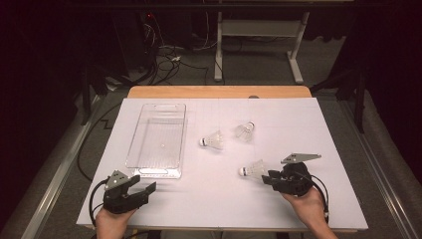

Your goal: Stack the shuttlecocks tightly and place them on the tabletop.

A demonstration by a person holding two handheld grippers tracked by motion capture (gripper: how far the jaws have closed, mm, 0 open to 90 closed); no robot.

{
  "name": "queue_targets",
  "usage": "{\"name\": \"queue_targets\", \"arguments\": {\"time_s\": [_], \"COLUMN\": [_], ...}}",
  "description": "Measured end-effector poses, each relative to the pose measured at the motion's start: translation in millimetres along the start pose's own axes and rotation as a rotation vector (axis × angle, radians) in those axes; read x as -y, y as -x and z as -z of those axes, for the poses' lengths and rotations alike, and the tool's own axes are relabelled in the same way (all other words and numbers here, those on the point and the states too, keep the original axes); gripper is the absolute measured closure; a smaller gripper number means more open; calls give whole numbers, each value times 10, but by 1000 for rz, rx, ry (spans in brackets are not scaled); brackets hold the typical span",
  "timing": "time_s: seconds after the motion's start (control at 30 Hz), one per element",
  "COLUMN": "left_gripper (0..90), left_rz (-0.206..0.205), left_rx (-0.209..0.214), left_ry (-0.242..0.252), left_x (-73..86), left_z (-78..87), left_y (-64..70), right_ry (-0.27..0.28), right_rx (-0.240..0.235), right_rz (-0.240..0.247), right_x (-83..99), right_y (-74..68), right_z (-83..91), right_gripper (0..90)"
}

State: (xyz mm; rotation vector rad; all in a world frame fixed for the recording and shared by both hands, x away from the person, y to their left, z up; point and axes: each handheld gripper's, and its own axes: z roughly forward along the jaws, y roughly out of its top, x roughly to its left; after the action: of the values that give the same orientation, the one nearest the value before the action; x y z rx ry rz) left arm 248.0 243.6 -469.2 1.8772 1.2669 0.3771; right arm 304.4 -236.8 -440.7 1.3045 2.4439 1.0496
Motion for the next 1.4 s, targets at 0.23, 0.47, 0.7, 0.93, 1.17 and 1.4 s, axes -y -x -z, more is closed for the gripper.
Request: {"name": "queue_targets", "arguments": {"time_s": [0.23, 0.47, 0.7, 0.93, 1.17, 1.4], "left_gripper": [329, 329, 329, 330, 330, 330], "left_rz": [-1, 0, -1, -1, -1, -1], "left_rx": [1, 1, 1, 1, 1, 1], "left_ry": [-1, 1, 1, 0, 2, 2], "left_x": [0, 1, 1, 0, 1, 1], "left_z": [0, 1, 2, 1, 3, 2], "left_y": [1, 1, 1, 1, 2, 2], "right_ry": [-6, -19, -23, -41, -53, -61], "right_rx": [-8, -18, -25, -39, -50, -58], "right_rz": [10, 24, 37, 41, 39, 41], "right_x": [-33, -75, -98, -100, -96, -96], "right_y": [-29, -56, -97, -97, -86, -82], "right_z": [-40, -117, -166, -207, -222, -231], "right_gripper": [671, 720, 764, 822, 843, 867]}}
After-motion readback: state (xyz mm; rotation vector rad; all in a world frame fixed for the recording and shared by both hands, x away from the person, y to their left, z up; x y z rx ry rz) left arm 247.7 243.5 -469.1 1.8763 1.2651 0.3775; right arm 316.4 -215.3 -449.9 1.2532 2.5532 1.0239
